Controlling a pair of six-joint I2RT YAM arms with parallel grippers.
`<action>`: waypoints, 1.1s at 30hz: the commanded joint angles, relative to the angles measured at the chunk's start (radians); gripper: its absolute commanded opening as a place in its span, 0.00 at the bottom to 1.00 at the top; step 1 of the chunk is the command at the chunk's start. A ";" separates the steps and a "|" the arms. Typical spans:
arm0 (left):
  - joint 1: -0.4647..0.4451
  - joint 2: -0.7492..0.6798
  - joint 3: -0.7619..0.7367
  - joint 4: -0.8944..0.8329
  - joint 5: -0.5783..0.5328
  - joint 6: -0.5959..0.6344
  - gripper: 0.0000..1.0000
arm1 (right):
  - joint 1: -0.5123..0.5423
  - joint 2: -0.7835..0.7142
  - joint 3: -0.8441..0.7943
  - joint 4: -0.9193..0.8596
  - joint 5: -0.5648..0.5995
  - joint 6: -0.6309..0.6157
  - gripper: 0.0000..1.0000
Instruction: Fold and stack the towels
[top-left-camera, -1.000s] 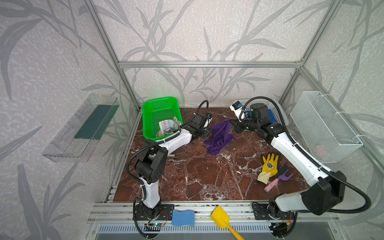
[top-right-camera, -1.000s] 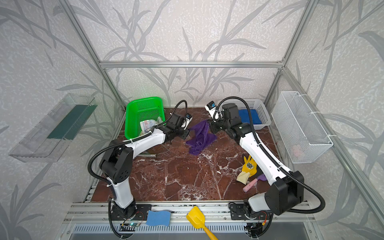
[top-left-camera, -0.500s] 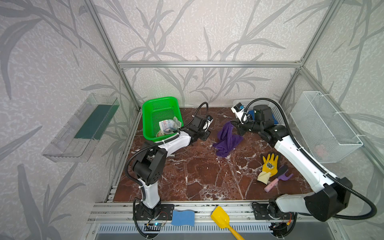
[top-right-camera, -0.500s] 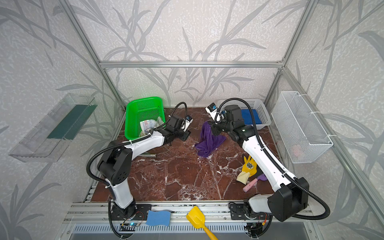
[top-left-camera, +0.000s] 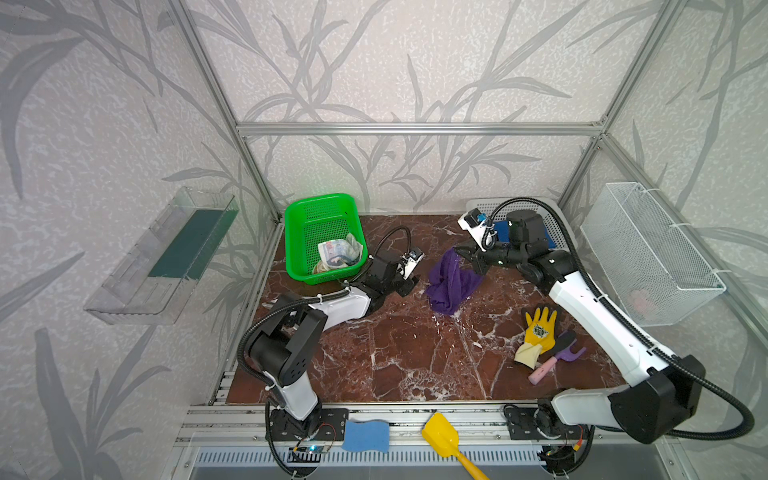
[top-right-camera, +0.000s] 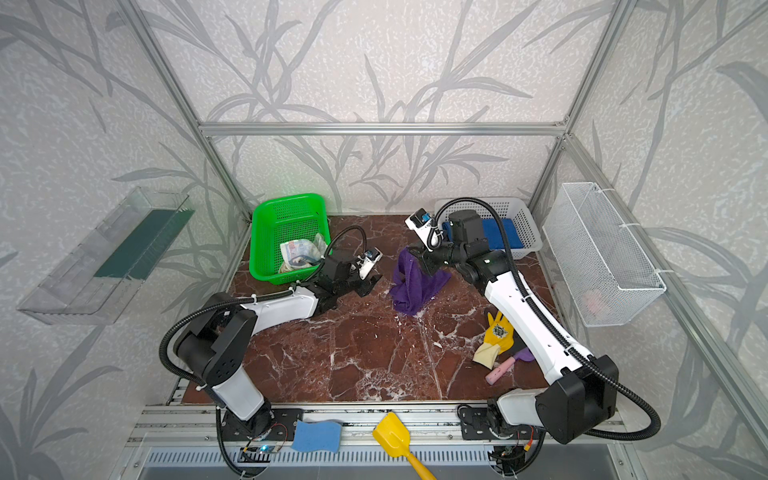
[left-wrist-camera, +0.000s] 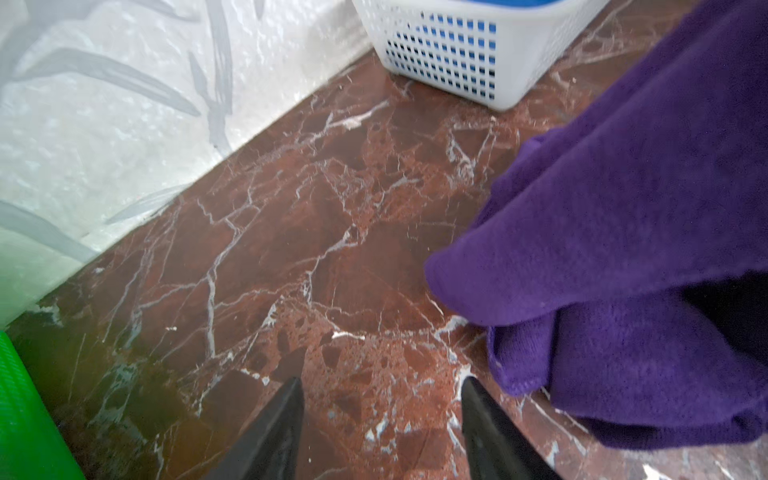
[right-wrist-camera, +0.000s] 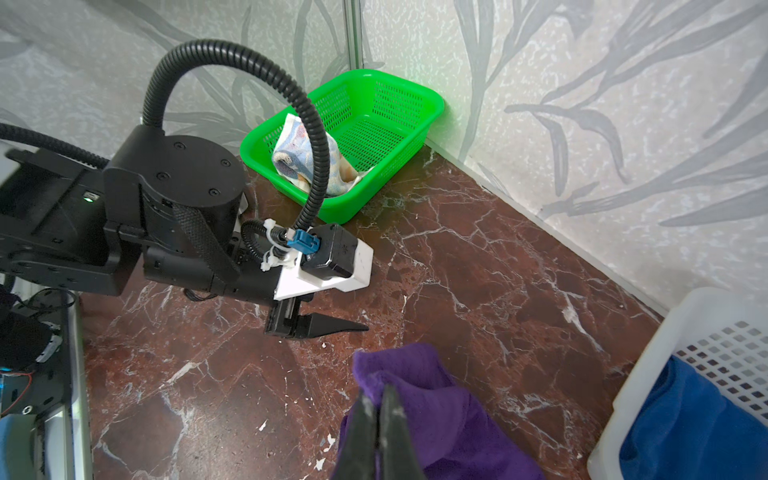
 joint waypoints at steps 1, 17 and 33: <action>-0.008 -0.009 -0.032 0.177 0.020 -0.049 0.61 | 0.004 -0.002 0.051 0.010 -0.031 0.045 0.00; -0.071 -0.105 -0.118 0.308 -0.079 -0.091 0.65 | 0.157 0.152 0.240 -0.100 0.176 0.006 0.00; -0.088 -0.140 -0.141 0.340 -0.048 -0.175 0.66 | 0.179 0.170 0.259 -0.094 0.182 0.016 0.00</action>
